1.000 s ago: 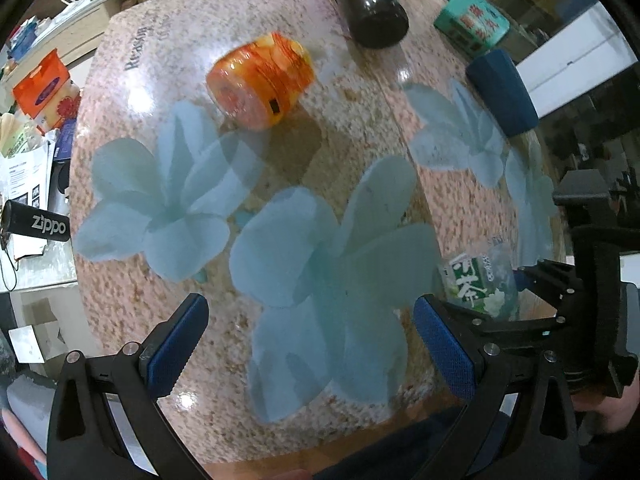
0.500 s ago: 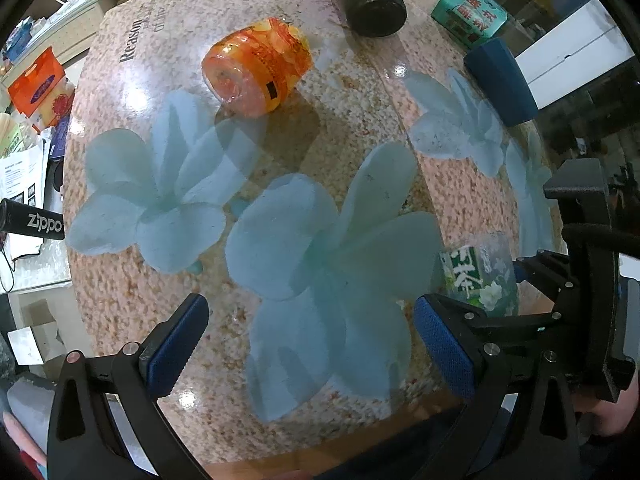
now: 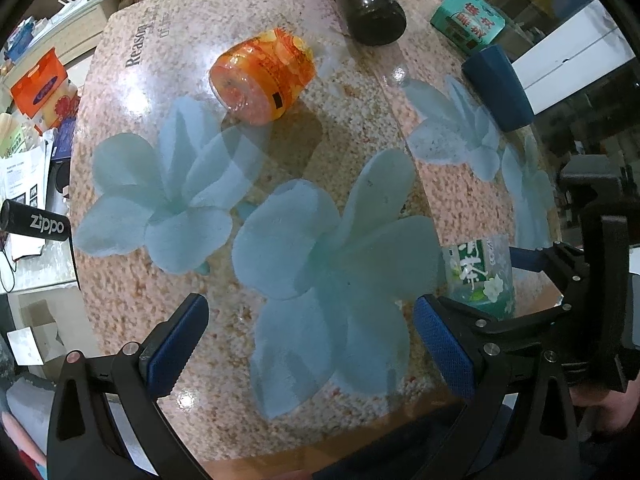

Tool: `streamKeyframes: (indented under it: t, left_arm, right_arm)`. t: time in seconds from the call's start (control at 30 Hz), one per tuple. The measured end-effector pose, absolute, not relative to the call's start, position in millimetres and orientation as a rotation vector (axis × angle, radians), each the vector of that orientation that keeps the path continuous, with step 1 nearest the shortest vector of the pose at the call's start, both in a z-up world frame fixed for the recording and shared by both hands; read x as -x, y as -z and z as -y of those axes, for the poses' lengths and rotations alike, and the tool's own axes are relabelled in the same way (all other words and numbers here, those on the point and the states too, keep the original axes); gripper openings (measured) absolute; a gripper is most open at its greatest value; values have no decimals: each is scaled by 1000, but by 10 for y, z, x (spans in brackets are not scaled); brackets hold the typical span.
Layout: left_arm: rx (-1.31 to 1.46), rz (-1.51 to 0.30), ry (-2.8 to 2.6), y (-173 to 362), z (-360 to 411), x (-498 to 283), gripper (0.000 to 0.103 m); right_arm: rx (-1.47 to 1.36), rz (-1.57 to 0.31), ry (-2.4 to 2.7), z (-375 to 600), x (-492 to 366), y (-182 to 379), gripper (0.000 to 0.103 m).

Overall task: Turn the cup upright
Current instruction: 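Lift the cup with the right gripper and carry it toward the left gripper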

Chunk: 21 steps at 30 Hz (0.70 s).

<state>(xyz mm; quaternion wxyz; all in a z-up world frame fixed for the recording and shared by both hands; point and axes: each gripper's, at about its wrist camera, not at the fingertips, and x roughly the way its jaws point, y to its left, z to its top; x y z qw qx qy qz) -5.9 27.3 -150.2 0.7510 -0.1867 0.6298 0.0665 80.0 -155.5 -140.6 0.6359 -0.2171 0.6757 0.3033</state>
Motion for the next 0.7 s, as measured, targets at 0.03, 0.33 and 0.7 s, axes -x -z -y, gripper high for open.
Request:
streamKeyframes:
  t: [0.03, 0.33, 0.7]
  left_arm:
    - [406, -1374, -144, 1488, -270, 61, 103]
    - [378, -1334, -101, 1181, -175, 111, 103]
    - [319, -1321, -25, 841, 169, 179, 103]
  right_arm:
    - [491, -1539, -695, 1571, -797, 1372, 96]
    - [445, -1483, -681, 1868, -795, 974, 97]
    - [348, -1415, -619, 2391, -732, 455, 97]
